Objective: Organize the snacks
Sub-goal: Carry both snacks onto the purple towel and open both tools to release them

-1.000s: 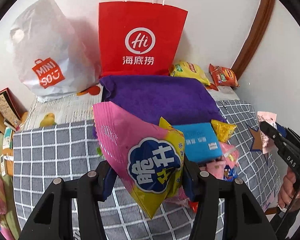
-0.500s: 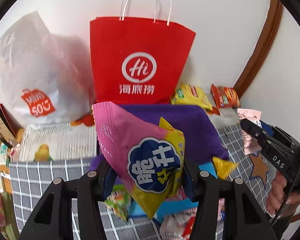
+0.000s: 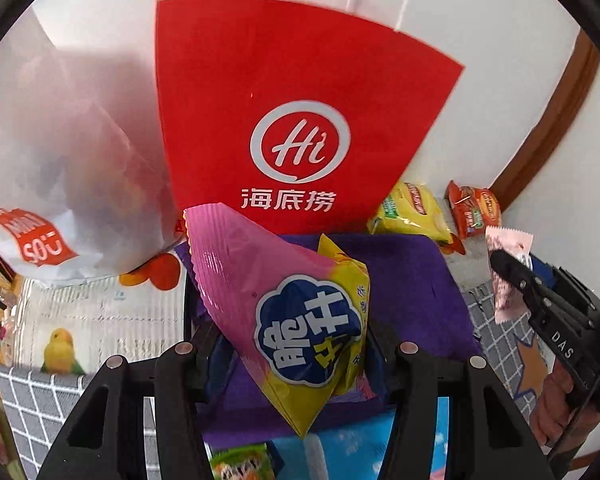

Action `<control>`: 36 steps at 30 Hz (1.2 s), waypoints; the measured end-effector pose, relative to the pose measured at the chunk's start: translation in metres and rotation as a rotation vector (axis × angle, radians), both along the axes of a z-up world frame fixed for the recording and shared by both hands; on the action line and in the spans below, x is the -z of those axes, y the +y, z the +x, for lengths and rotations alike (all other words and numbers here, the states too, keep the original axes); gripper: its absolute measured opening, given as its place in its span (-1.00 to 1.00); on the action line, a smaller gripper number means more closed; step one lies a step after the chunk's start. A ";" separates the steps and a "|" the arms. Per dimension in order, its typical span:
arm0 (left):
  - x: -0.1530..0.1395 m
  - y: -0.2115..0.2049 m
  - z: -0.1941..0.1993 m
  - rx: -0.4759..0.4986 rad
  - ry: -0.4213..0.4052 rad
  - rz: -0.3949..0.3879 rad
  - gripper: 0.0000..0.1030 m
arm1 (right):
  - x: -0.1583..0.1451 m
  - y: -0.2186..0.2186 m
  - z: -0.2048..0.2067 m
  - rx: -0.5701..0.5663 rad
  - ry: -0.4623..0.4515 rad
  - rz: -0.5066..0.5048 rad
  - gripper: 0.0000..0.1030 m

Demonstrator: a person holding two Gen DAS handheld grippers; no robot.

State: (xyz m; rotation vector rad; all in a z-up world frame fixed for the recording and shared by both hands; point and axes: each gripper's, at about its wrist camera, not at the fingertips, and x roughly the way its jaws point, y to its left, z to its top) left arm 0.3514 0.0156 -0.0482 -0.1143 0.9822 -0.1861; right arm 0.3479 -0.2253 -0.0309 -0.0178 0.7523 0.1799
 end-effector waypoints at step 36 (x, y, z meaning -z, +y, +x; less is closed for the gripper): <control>0.096 -0.002 0.044 -0.005 0.218 0.076 0.03 | 0.092 0.007 0.042 -0.008 0.241 -0.209 -0.34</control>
